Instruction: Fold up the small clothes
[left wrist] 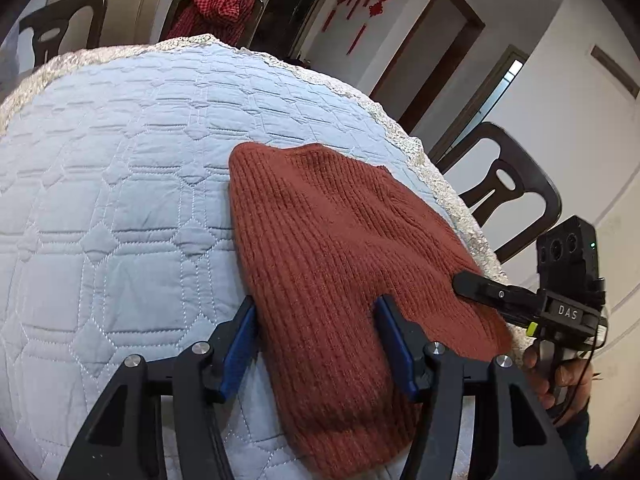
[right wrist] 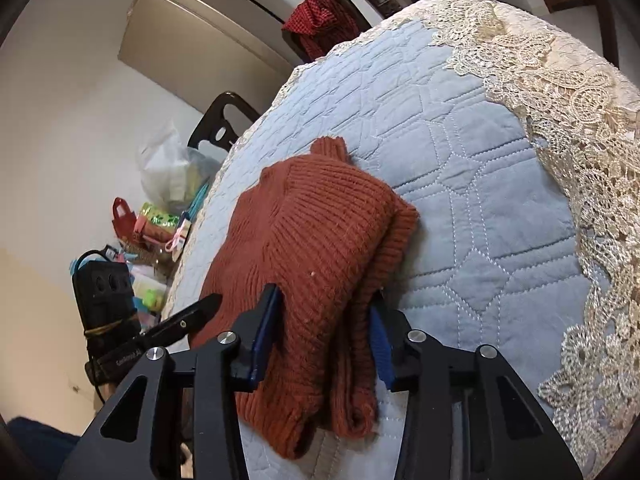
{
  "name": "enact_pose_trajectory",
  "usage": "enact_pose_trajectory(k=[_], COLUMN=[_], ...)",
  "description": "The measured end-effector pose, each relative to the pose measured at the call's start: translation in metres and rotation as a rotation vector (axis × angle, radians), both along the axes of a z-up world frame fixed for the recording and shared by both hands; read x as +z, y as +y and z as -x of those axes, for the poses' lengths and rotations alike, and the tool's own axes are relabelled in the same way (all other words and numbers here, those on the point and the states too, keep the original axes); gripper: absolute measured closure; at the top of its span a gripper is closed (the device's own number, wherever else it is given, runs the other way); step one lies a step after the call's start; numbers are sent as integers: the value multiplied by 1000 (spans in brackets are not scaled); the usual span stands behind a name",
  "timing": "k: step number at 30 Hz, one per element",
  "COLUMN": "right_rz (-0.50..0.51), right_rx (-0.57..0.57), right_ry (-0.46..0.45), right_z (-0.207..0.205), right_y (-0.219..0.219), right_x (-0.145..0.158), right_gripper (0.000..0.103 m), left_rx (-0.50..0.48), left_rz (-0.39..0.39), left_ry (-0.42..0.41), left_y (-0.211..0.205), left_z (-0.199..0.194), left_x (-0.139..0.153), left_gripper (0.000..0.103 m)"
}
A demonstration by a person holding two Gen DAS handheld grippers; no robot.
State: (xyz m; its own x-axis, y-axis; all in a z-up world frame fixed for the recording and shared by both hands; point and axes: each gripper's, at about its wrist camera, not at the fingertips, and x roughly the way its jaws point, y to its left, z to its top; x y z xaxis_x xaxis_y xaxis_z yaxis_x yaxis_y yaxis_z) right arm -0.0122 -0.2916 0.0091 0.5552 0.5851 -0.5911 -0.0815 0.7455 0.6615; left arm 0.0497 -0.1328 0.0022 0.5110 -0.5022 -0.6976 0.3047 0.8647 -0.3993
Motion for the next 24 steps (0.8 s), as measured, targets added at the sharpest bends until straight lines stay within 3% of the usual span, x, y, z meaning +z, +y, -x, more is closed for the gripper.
enact_pose_trajectory(k=[4, 9, 24], right_rz=[7, 34, 71], right_rx=[-9, -18, 0], right_ry=[-5, -23, -108], right_z=[2, 5, 13], right_y=[2, 8, 39], right_x=[0, 6, 38], right_gripper=[67, 73, 74], left_rx=[-2, -3, 2], left_rz=[-25, -73, -61], left_ry=[-14, -58, -131], left_y=[-4, -7, 17], left_z=[1, 6, 15], left_x=[1, 11, 36], left_gripper=[46, 65, 69])
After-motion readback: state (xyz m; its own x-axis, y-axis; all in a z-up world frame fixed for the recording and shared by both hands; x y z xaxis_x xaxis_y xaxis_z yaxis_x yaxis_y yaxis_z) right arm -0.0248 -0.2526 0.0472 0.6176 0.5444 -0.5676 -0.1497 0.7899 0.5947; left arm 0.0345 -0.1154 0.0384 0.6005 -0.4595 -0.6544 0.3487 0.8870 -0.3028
